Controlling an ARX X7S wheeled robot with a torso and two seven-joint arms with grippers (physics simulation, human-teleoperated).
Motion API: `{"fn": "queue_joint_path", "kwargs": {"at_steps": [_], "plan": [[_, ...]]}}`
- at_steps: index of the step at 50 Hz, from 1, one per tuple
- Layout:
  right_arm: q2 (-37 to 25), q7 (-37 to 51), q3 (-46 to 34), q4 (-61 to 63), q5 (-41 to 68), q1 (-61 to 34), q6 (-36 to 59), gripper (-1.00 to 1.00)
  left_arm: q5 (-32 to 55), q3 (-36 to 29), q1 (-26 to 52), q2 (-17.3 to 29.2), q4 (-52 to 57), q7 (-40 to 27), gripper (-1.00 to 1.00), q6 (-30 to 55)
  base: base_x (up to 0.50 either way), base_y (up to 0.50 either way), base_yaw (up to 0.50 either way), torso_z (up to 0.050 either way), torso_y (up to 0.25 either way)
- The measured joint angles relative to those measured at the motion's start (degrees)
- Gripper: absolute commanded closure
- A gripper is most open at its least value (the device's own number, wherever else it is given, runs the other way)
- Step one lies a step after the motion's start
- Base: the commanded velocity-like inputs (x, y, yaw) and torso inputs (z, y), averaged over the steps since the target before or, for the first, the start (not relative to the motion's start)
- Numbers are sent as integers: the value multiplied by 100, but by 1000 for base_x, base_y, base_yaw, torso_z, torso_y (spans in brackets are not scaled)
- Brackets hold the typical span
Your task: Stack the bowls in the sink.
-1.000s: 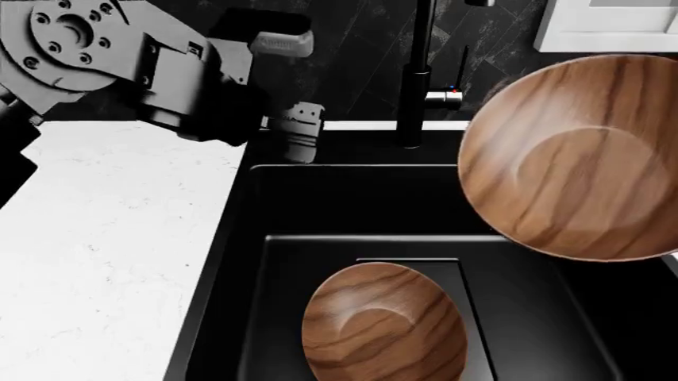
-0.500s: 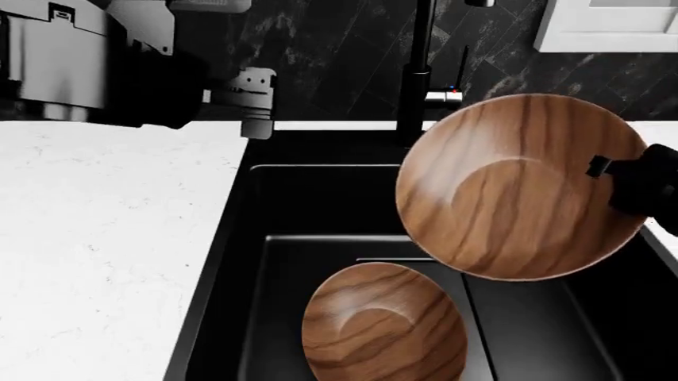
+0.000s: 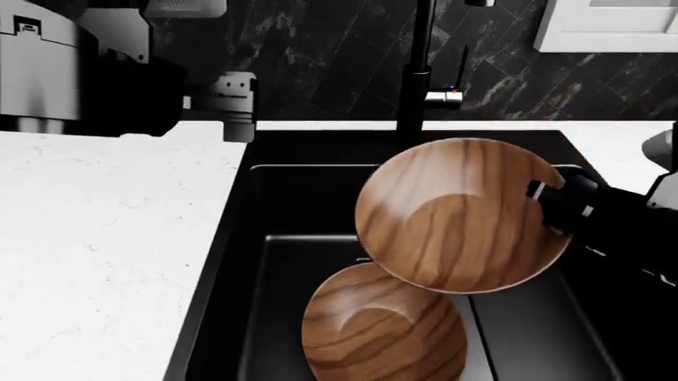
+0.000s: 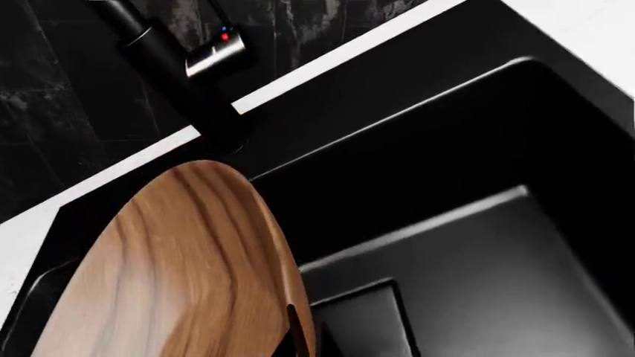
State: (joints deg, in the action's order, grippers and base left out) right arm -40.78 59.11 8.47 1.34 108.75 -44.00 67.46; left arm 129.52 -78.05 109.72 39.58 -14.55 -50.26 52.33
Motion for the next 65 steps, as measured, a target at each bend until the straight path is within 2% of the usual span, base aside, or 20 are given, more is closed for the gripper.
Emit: {"fn": "queue_joint_path", "kwargs": {"at_steps": [28, 65], "plan": [[366, -928, -806, -525, -472, 162, 469, 100, 65, 74, -107, 306, 199, -216, -100, -180, 0, 0, 0, 0, 0], [729, -2592, -1714, -1074, -1857, 432, 466, 100, 134, 77, -232, 468, 268, -332, -100, -216, 0, 0, 0, 0, 0]]}}
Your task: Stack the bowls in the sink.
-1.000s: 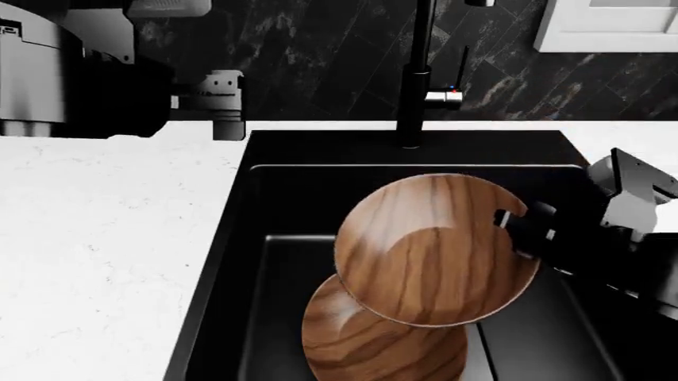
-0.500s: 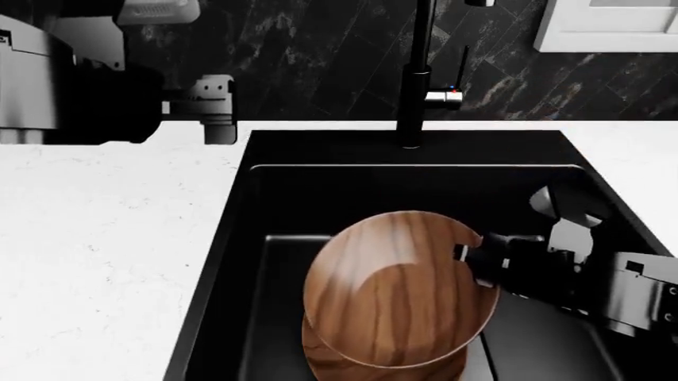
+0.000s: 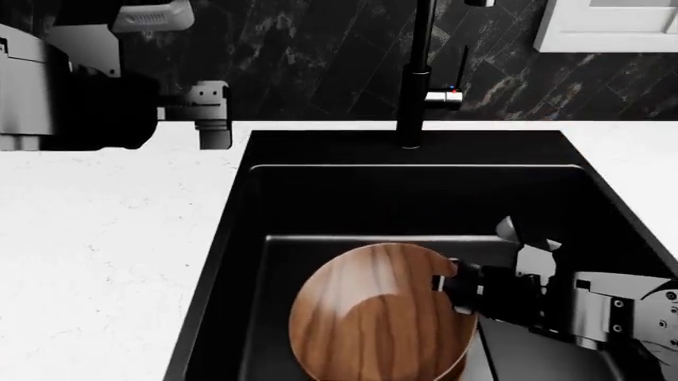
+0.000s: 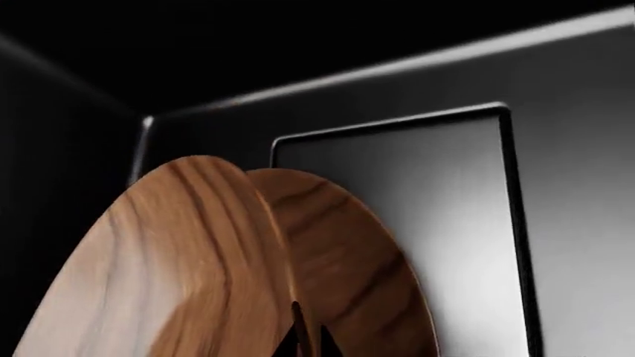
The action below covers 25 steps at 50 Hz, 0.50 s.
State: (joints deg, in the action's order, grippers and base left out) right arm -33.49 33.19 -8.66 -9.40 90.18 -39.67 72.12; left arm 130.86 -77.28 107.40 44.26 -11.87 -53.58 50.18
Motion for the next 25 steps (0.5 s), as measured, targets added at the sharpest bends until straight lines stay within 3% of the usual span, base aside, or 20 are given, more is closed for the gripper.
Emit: {"fn": "queue_joint_path", "kwargs": {"at_steps": [11, 12, 25], "plan": [[18, -218, -164, -60, -248, 50, -62, 100, 1, 5, -21, 20, 17, -7, -100, 3, 0, 0, 0, 0, 0], [19, -232, -178, -63, -270, 50, -70, -100, 2, 6, -22, 23, 19, -8, -100, 4, 0, 0, 0, 0, 0], [-101, -286, -322, 135, -342, -3, -43, -100, 20, 16, -32, 52, 58, -29, -100, 17, 0, 0, 0, 0, 0]]}}
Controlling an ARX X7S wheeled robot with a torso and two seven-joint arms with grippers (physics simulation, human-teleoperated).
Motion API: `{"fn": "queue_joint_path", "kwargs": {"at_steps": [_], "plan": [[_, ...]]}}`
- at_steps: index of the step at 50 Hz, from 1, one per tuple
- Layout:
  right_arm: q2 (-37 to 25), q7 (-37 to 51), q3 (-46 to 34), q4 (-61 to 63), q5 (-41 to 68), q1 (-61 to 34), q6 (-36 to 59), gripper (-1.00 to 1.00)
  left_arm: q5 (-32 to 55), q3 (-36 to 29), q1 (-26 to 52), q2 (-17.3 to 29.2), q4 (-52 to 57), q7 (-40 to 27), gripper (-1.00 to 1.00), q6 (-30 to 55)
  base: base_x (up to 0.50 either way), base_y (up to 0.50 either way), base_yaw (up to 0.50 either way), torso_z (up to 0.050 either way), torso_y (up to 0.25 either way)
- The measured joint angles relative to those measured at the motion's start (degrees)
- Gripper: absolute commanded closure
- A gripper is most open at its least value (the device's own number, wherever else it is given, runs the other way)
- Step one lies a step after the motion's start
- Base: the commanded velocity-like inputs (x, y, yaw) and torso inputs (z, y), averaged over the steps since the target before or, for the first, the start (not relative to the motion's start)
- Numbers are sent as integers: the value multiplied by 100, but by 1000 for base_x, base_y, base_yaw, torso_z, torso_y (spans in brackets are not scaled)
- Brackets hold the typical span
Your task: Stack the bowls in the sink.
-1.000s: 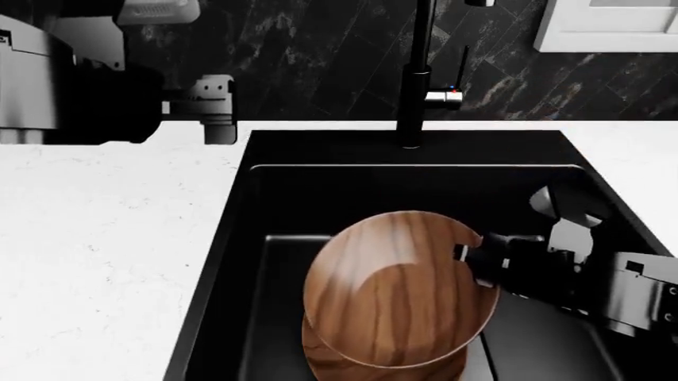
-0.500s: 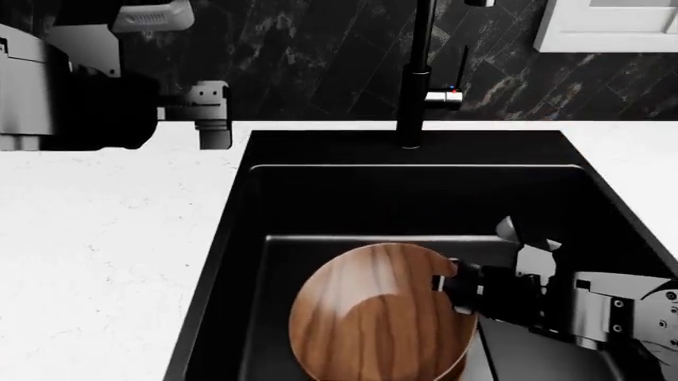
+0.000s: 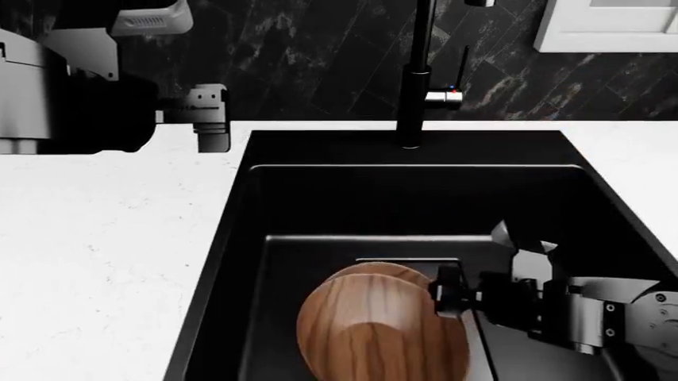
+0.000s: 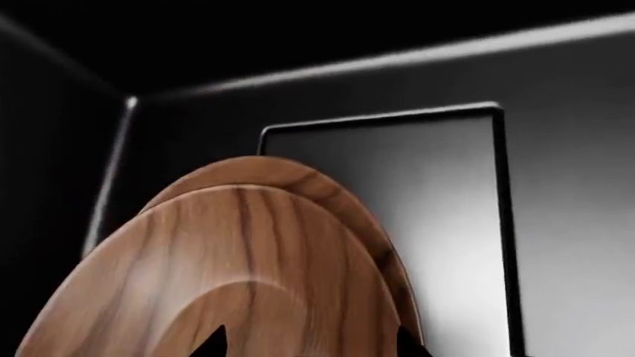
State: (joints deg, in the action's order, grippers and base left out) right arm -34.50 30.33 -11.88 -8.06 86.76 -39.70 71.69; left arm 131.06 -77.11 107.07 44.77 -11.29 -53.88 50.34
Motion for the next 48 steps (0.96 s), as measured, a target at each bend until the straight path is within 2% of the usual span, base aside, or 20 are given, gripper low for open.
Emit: {"fn": "queue_joint_path", "kwargs": {"at_steps": [6, 13, 25, 37, 48], "plan": [[-146, 294, 163, 369, 382, -35, 62, -100, 17, 20, -3, 32, 45, -14, -100, -11, 0, 0, 0, 0, 0], [-483, 1050, 509, 1051, 1343, -164, 20, -100, 31, 82, -22, 135, 182, -40, -100, -91, 0, 0, 0, 0, 0], [-1518, 2804, 649, 2486, 3509, -879, -434, -100, 230, 366, 43, 653, 1067, -314, -100, -344, 0, 0, 0, 0, 1], [-2456, 4019, 440, 3613, 5195, -2014, -956, -100, 556, 794, 259, 1561, 2427, -734, -100, -603, 0, 0, 0, 0, 0], [-3217, 4451, 730, 4231, 6072, -2570, -1208, -100, 575, 1269, 375, 2854, 3883, -788, -100, -938, 0, 0, 0, 0, 0]]}}
